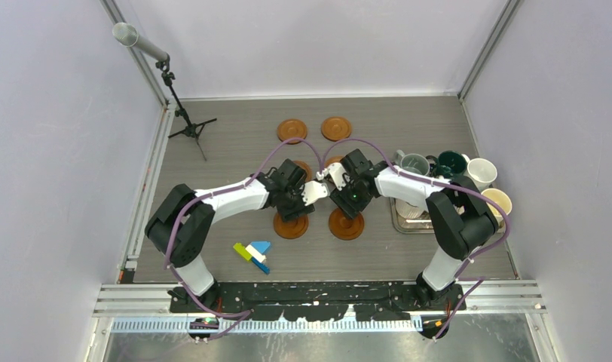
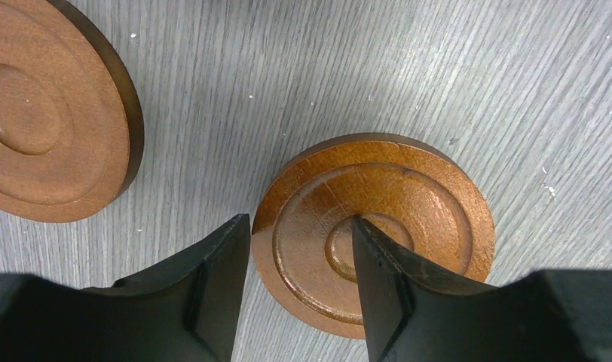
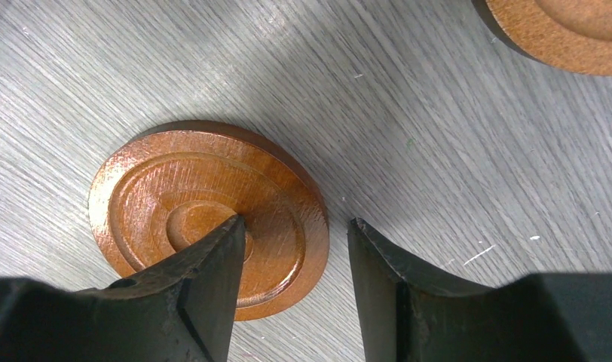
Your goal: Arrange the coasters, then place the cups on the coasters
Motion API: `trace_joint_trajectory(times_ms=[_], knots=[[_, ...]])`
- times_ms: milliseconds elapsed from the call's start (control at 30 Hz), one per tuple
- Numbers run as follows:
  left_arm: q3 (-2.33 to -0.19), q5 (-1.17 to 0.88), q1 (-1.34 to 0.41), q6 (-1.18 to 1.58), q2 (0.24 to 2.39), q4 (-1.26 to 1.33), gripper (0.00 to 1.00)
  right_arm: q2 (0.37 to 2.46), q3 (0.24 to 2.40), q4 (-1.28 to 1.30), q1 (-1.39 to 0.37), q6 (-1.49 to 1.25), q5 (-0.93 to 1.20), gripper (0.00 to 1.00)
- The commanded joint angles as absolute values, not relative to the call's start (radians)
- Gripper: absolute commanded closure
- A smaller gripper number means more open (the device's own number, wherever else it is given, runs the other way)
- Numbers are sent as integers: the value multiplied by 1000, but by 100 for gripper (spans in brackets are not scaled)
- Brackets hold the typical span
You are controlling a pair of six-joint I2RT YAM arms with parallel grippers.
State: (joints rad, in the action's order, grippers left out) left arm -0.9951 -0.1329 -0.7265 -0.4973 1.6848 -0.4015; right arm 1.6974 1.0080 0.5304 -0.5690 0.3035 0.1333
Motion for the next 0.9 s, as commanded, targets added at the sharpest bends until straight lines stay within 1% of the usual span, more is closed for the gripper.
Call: trace_joint_trajectory(times_ms=[0, 300, 567, 633, 733, 767, 867], knots=[[-998, -153, -734, -485, 1716, -464, 45, 1712, 1020, 499, -569, 298, 91, 41], [-996, -154, -720, -490, 1652, -479, 38, 1660, 1084, 556, -569, 283, 92, 36], [-1062, -148, -716, -447, 1529, -575, 27, 1549, 1180, 668, -569, 267, 144, 30], [-1087, -139, -709, -426, 1499, -601, 23, 1517, 1210, 697, -569, 260, 146, 28], [-1123, -151, -692, -387, 1456, -645, 12, 1473, 1254, 743, -557, 244, 147, 25], [-1129, -155, -687, -370, 1441, -654, 2, 1458, 1269, 757, -549, 236, 147, 23], [-1133, -151, -668, -318, 1389, -645, 0, 1420, 1297, 792, -510, 210, 146, 21]])
